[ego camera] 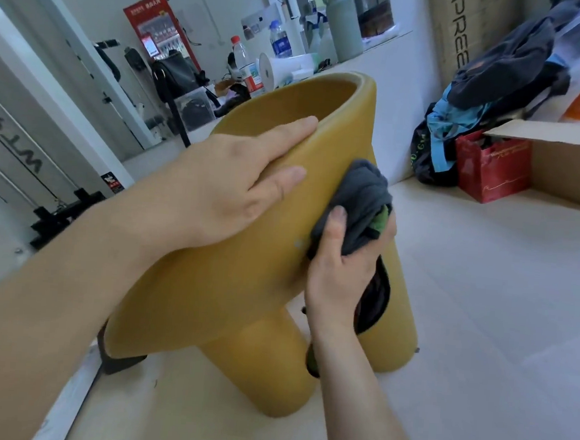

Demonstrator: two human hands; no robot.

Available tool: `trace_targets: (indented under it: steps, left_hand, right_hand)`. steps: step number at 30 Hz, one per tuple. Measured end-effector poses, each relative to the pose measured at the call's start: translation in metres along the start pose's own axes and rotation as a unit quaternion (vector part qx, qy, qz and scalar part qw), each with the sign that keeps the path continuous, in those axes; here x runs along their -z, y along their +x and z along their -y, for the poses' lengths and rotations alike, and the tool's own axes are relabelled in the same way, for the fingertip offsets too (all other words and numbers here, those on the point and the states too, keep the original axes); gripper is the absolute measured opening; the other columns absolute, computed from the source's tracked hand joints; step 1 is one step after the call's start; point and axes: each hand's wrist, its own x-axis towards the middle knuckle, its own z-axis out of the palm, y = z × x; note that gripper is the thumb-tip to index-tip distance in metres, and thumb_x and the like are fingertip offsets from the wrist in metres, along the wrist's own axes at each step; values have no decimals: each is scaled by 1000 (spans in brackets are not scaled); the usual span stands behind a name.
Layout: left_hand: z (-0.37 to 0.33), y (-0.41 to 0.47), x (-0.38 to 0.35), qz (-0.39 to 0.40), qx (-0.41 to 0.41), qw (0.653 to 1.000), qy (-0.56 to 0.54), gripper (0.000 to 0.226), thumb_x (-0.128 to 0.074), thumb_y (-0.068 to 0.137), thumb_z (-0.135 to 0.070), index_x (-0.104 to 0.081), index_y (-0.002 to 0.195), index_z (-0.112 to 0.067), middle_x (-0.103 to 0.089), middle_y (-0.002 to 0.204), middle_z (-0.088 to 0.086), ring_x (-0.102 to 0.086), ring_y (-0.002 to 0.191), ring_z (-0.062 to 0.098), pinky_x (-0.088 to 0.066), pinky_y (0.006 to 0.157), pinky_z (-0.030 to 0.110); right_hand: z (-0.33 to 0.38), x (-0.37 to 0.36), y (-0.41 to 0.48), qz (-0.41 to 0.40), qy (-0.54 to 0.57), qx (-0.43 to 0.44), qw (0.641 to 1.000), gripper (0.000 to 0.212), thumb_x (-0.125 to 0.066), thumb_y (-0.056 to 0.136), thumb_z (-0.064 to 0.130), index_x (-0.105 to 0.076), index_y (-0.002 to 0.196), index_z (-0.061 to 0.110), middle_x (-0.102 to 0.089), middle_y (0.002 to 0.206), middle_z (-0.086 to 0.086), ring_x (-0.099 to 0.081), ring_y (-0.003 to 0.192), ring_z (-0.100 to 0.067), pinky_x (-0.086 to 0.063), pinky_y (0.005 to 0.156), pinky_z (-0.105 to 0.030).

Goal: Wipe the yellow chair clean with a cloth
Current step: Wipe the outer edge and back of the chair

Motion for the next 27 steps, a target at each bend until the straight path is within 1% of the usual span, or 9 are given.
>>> trace_targets:
  steps: [3,5,8,11,13,16,18,20,27]
  left_hand:
    - [0,-12,-6,-24,21,999,-17,48,-27,93,-55,-17,140,-58,-61,89,-12,-56,65,0,-50,70,24]
    - [-3,-11,-9,-63,18,998,-25,47,-32,95,-51,-22,141,-54,-58,98,-19,-54,68,1,-46,71,23]
    - [-8,1,-11,-83,12,996,-17,45,-33,98,-47,-26,142,-49,-64,102,-19,-57,69,3,-48,72,26]
    - [-19,25,-15,-85,-21,996,-28,45,-30,98,-44,-28,143,-45,-60,129,-7,-58,112,18,-45,95,41]
    - [-27,36,-15,-70,-29,996,-51,44,-31,98,-41,-30,142,-44,-50,140,-10,-47,127,19,-37,105,39]
    - [-22,34,-14,-44,-12,994,-98,45,-30,100,-42,-26,145,-41,-37,149,-11,-35,135,14,-27,103,23]
    - [-20,30,-15,-31,-14,993,-117,45,-31,100,-41,-25,145,-42,-36,149,-12,-35,134,13,-25,98,19]
    - [-20,31,-15,-32,-13,990,-135,44,-33,100,-38,-27,144,-42,-36,148,-13,-35,134,11,-24,97,19]
    - [-54,63,-16,-63,-31,972,-226,35,-36,98,-23,-56,124,-35,-59,125,-16,-50,118,6,-36,104,29]
  right_hand:
    - [-30,7,8,3,-2,-218,976,66,-50,95,48,-20,151,30,-44,146,2,-42,134,-24,-32,109,-36]
    - [-30,3,1,-12,28,-228,973,64,-50,97,42,-19,151,29,-42,147,4,-41,135,-20,-32,108,-33]
    - [10,-1,-1,-14,79,-111,991,56,-54,96,31,-28,147,31,-50,137,13,-50,125,-7,-39,106,-28]
    - [55,-1,14,-1,92,95,991,52,-59,94,18,-38,141,23,-51,136,9,-48,123,3,-38,102,-15]
    - [56,1,25,-14,79,139,987,52,-59,94,14,-38,142,18,-51,133,8,-48,121,5,-36,100,-8]
    - [19,10,35,-24,76,-9,997,52,-56,96,22,-36,144,20,-51,134,8,-50,121,-1,-37,102,-12]
    - [-10,17,31,-20,91,-145,985,56,-55,97,27,-33,147,22,-48,143,5,-47,129,-11,-37,111,-31]
    - [-10,20,21,-9,103,-171,980,57,-56,96,26,-31,148,29,-46,145,7,-46,131,-11,-37,112,-40]
    - [72,16,46,20,177,122,976,43,-65,91,18,-48,131,25,-57,128,9,-53,121,1,-42,101,-18]
